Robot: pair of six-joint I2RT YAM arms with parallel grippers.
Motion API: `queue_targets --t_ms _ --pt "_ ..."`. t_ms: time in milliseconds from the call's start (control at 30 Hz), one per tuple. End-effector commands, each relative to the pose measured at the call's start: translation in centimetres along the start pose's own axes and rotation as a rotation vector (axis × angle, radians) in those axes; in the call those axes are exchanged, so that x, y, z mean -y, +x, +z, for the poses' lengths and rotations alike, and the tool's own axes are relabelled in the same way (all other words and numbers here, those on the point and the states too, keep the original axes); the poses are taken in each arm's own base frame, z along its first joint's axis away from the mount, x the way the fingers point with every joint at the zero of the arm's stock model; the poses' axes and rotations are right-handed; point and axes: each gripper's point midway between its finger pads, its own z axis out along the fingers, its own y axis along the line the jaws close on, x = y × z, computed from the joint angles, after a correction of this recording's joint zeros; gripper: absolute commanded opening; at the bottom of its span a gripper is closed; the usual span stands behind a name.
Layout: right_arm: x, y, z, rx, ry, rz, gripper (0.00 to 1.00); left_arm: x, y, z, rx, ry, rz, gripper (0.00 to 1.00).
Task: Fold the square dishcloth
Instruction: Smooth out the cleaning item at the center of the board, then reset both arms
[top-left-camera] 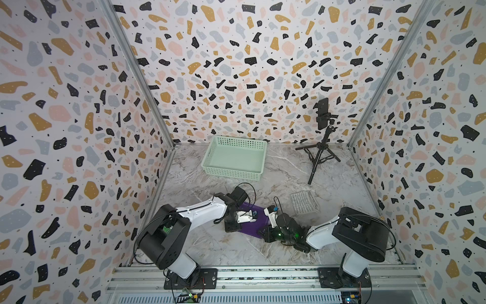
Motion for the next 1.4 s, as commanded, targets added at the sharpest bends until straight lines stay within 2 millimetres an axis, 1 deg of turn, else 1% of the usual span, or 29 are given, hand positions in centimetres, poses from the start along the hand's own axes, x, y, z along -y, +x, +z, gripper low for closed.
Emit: queue_targets --t_ms 0,67,133,200,267,367,433,500,533,600,667,733,767,800,833,867,900,1000,1133,1233,1267,1300,1333,1367 --pt "2.7 1.6 -0.5 -0.024 0.08 0.043 0.12 -1.7 2.0 0.9 -0.087 -0.083 -0.014 0.47" --pt "2.5 1.2 -1.1 -0.012 0.085 0.032 0.12 -2.1 2.7 0.7 -0.101 -0.109 -0.004 0.47" --pt "1.8 0.6 -1.6 -0.005 0.078 0.01 0.15 -1.8 3.2 0.2 -0.112 -0.11 0.009 0.47" --pt "0.6 -0.1 -2.2 -0.005 0.066 -0.021 0.19 -1.4 3.3 -0.6 -0.106 -0.101 0.006 0.49" --pt "-0.8 -1.5 -3.2 0.007 0.064 -0.065 0.24 -0.9 3.3 -1.7 -0.09 -0.093 0.017 0.52" --pt "-1.5 -3.4 -5.4 0.022 0.121 -0.129 0.33 -0.6 3.1 -3.5 -0.066 -0.103 0.028 0.55" --pt "-1.6 -5.0 -7.5 0.045 0.17 -0.159 0.34 -0.7 2.5 -4.9 -0.026 -0.114 0.026 0.57" --pt "-1.6 -7.0 -10.0 0.087 0.21 -0.17 0.36 -0.9 1.4 -6.2 0.031 -0.123 0.008 0.58" --pt "-1.0 -7.8 -11.2 0.097 0.244 -0.173 0.37 -0.9 0.8 -6.7 0.061 -0.122 -0.004 0.57" --pt "0.5 -10.0 -14.2 0.142 0.323 -0.169 0.39 -1.6 -0.5 -7.5 0.108 -0.132 -0.03 0.57" --pt "1.9 -11.3 -16.1 0.168 0.376 -0.146 0.41 -2.6 -1.2 -7.7 0.119 -0.158 -0.065 0.57" --pt "3.2 -12.3 -17.6 0.189 0.436 -0.132 0.45 -3.9 -1.7 -8.2 0.157 -0.189 -0.129 0.61" --pt "3.9 -12.7 -18.3 0.203 0.473 -0.128 0.5 -4.8 -1.8 -8.7 0.19 -0.207 -0.176 0.63" --pt "4.5 -13.0 -18.9 0.217 0.506 -0.133 0.59 -5.6 -2.1 -9.3 0.235 -0.228 -0.218 0.66" --pt "5.3 -13.5 -19.7 0.238 0.563 -0.144 0.72 -6.5 -2.2 -10.0 0.281 -0.253 -0.26 0.67" --pt "6.1 -14.0 -20.6 0.259 0.622 -0.16 0.92 -7.5 -1.9 -10.7 0.323 -0.286 -0.318 0.7" --pt "6.6 -14.5 -21.5 0.284 0.677 -0.175 0.99 -8.5 -1.6 -11.4 0.375 -0.317 -0.373 0.72" --pt "8.2 -16.0 -24.7 0.363 0.835 -0.205 1.0 -10.9 0.3 -13.6 0.523 -0.418 -0.526 0.81" --pt "10.4 -17.3 -29.5 0.475 1.037 -0.193 1.0 -13.2 4.8 -15.6 0.694 -0.614 -0.708 0.83" --pt "11.6 -18.2 -32.5 0.591 1.176 -0.241 1.0 -13.8 7.7 -15.6 0.756 -0.72 -0.82 0.84" --pt "12.0 -18.3 -33.2 0.636 1.195 -0.24 1.0 -13.9 8.2 -15.4 0.763 -0.739 -0.834 0.84" --pt "12.8 -18.1 -33.6 0.657 1.221 -0.246 1.0 -14.0 8.5 -15.1 0.765 -0.747 -0.841 0.84" --pt "13.0 -18.4 -34.0 0.713 1.236 -0.248 1.0 -14.0 8.8 -14.6 0.765 -0.755 -0.843 0.84" --pt "13.7 -18.3 -34.6 0.761 1.276 -0.252 1.0 -14.1 9.1 -14.3 0.767 -0.767 -0.849 0.84"
